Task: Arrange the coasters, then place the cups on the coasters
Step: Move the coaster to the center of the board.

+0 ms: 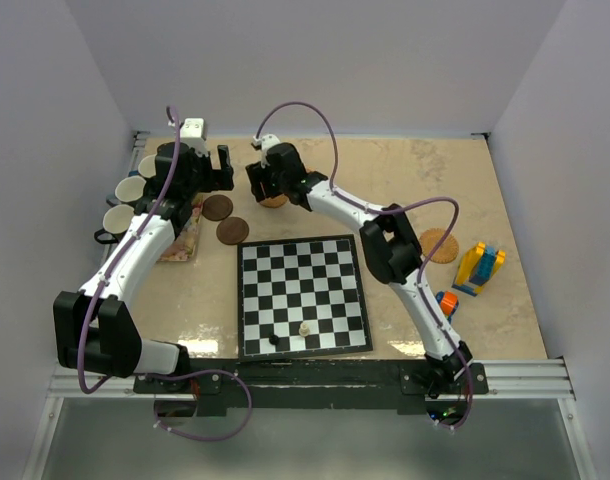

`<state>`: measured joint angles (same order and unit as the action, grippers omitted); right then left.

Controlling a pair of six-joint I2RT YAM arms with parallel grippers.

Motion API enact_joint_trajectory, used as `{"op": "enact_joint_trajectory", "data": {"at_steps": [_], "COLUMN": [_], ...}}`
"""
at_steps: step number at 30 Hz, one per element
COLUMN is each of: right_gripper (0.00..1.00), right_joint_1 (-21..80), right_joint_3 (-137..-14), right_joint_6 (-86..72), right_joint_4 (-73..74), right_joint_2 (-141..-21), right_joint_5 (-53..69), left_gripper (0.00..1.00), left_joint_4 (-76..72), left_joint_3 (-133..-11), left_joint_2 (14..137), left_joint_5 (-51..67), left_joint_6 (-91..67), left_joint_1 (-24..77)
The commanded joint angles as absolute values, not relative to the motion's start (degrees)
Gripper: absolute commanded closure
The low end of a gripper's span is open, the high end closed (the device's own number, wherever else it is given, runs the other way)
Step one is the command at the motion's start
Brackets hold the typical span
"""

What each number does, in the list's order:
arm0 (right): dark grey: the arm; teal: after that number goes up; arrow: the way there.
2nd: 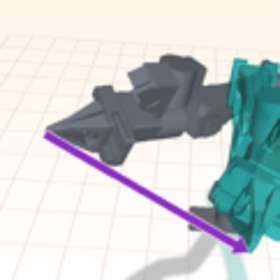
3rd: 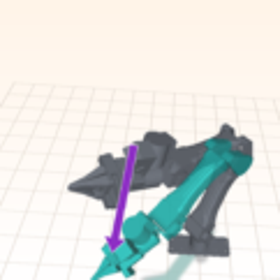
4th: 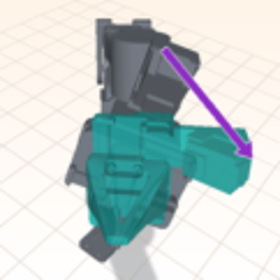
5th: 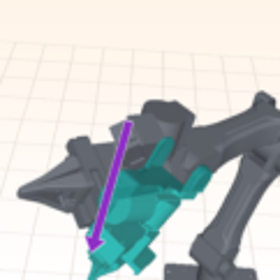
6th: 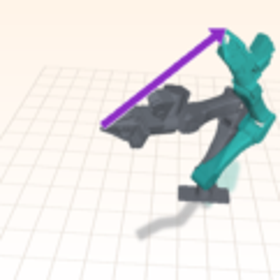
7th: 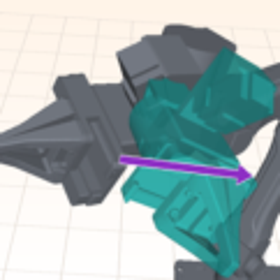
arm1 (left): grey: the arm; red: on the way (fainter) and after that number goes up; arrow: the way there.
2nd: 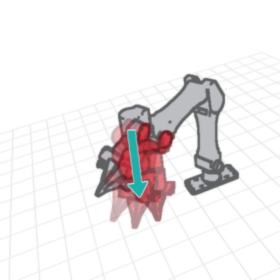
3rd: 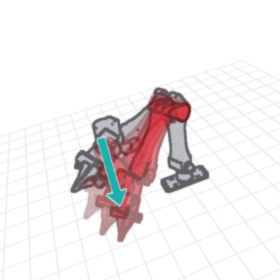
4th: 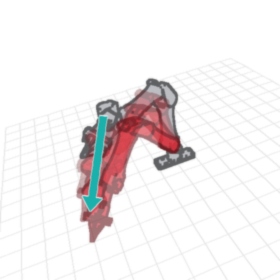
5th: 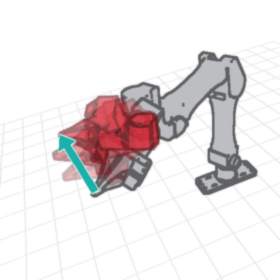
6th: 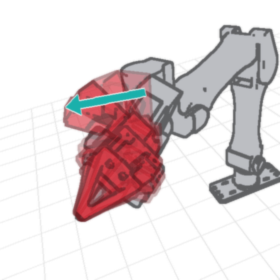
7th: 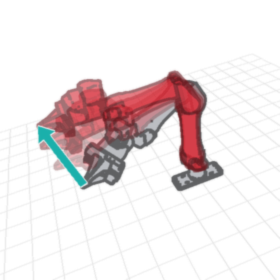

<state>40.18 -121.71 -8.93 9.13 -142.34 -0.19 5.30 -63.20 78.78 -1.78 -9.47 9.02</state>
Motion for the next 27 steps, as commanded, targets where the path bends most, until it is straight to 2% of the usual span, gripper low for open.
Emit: {"op": "enact_joint_trajectory", "data": {"at_steps": [1,6,15,27], "right_gripper": [0.32,0.31,0.43,0.55], "right_joint_1": [40.2,40.8,43.5,45.5], "right_joint_3": [-120.1,-115.1,-113.6,-115.0], "right_joint_6": [-5.2,-2.9,-1.1,-5.2], "right_joint_4": [6.8,7.7,11.7,15.1], "right_joint_2": [-135.3,-133.2,-133.7,-137.9], "right_joint_5": [1.1,-2.3,-14.0,-14.1], "left_gripper": [0.0,0.0,0.0,0.0], "left_joint_4": [3.6,3.6,3.5,3.4], "left_joint_3": [-63.9,-63.8,-64.0,-63.8], "left_joint_2": [78.6,78.7,78.8,78.8], "left_joint_5": [-2.0,-1.8,-1.1,-0.6], "left_joint_6": [-9.8,-9.9,-10.3,-10.5], "left_joint_1": [9.1,9.1,9.1,9.1]}}
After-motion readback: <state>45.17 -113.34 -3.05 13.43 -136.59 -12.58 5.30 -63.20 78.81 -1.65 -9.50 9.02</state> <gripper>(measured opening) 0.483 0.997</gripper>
